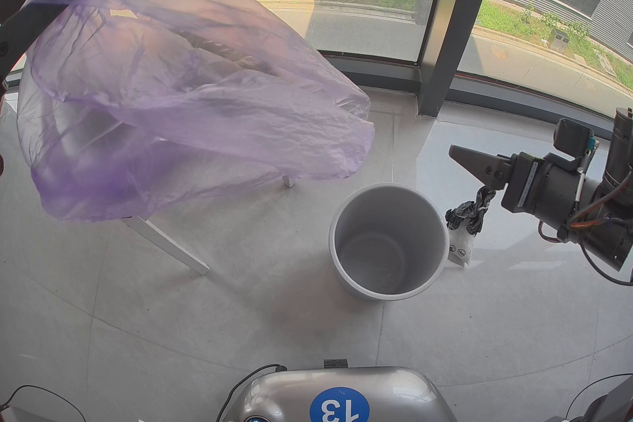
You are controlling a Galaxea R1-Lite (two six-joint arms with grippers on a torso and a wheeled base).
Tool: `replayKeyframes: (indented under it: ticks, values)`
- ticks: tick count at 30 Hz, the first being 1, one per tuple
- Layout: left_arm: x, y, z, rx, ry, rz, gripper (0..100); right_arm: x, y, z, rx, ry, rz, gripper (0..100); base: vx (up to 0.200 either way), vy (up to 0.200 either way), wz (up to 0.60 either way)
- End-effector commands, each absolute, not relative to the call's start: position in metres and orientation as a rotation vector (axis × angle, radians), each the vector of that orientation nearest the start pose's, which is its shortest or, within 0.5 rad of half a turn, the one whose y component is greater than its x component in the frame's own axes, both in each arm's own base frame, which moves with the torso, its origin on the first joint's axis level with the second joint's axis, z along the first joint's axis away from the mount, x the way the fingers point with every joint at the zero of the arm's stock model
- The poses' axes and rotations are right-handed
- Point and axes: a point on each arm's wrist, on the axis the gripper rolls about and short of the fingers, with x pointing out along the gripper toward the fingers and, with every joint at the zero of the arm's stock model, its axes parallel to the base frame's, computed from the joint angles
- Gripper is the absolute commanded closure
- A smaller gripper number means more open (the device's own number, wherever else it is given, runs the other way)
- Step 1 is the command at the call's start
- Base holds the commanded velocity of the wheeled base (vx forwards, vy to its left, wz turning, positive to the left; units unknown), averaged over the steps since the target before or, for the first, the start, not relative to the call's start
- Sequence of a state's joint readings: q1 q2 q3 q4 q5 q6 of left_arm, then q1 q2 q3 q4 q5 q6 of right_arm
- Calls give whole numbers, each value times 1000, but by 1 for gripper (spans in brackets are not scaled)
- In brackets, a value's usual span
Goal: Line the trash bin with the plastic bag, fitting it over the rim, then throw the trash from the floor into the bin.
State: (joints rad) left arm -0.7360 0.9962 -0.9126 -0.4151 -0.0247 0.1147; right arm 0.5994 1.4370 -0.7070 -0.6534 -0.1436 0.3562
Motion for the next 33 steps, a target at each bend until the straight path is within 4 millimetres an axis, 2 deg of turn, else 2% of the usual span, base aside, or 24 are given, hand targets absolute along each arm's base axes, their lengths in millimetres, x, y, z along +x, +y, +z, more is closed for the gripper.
replayKeyframes:
  ticks: [1,8,15,22,30,33]
  values:
    - [81,-76,348,-13,-377,-761,100,219,151,217,309,181,446,0,0,0,0]
    - [76,-74,348,-34,-384,-784,100,231,160,228,324,138,438,0,0,0,0]
    - [72,-72,345,-62,-414,-862,100,227,172,221,314,167,470,0,0,0,0]
    - [73,-73,346,-66,-437,-867,100,213,184,223,315,172,524,0,0,0,0]
    - [73,-74,346,-66,-437,-872,100,197,195,210,284,223,581,0,0,0,0]
    - [73,-74,345,-66,-435,-871,100,188,192,205,257,230,584,0,0,0,0]
